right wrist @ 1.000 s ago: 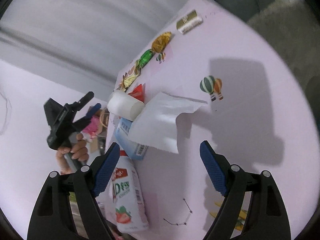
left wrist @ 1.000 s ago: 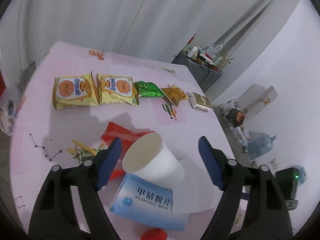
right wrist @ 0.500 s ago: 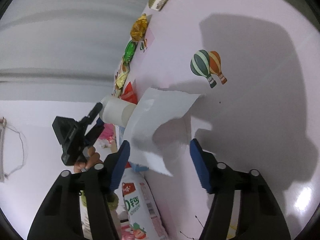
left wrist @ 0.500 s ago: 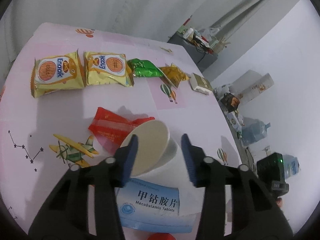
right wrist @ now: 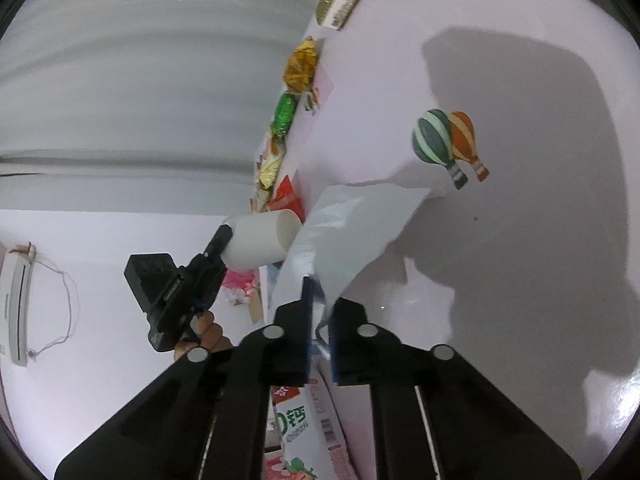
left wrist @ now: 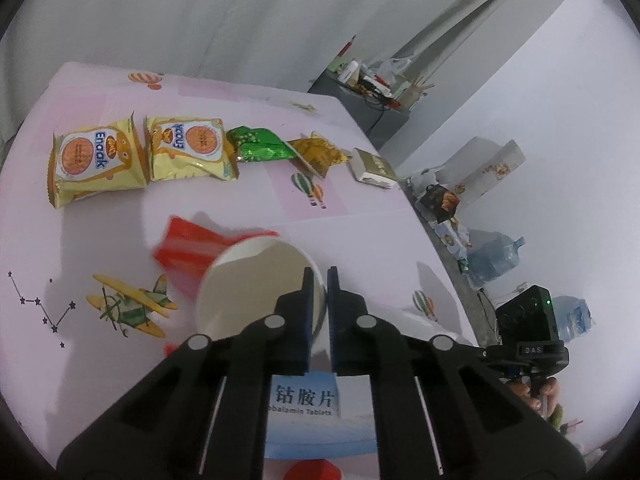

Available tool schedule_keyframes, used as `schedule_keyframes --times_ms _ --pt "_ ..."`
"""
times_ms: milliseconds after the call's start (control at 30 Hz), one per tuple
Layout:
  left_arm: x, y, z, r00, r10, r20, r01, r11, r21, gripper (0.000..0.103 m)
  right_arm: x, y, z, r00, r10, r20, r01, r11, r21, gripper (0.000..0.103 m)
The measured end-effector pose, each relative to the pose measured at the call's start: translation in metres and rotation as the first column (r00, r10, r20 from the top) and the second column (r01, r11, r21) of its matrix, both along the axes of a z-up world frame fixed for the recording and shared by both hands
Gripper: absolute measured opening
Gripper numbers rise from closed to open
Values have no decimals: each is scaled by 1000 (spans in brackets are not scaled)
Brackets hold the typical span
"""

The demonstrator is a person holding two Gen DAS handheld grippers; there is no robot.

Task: Collect trash
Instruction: 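Grasp the white paper cup rim with the left tool while the right tool grasps the white paper, then carry the paper cup and paper over the blue wastebasket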

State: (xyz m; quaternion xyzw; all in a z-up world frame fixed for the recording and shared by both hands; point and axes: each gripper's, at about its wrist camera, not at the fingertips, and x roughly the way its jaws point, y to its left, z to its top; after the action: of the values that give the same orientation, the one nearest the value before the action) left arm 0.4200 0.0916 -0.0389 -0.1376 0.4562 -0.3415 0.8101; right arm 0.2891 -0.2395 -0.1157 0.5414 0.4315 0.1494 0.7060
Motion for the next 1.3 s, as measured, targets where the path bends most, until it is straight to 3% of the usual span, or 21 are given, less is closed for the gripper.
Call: schedule_keyframes --times_ms 433,667,900,1300 --pt "-31 5 38 996 15 88 -6 995 -100 3 -16 -1 42 984 -13 179 18 1000 -24 3" --pt "-48 3 51 996 -2 92 16 989 -150 3 -41 -12 65 970 -35 240 44 998 -35 3" --pt "-63 -5 50 999 -33 41 42 970 -238 3 -74 -28 84 956 -81 284 107 991 -75 3" --pt "-94 -68 66 987 -145 69 156 964 -214 3 -120 -72 72 910 -245 336 258 966 3 3"
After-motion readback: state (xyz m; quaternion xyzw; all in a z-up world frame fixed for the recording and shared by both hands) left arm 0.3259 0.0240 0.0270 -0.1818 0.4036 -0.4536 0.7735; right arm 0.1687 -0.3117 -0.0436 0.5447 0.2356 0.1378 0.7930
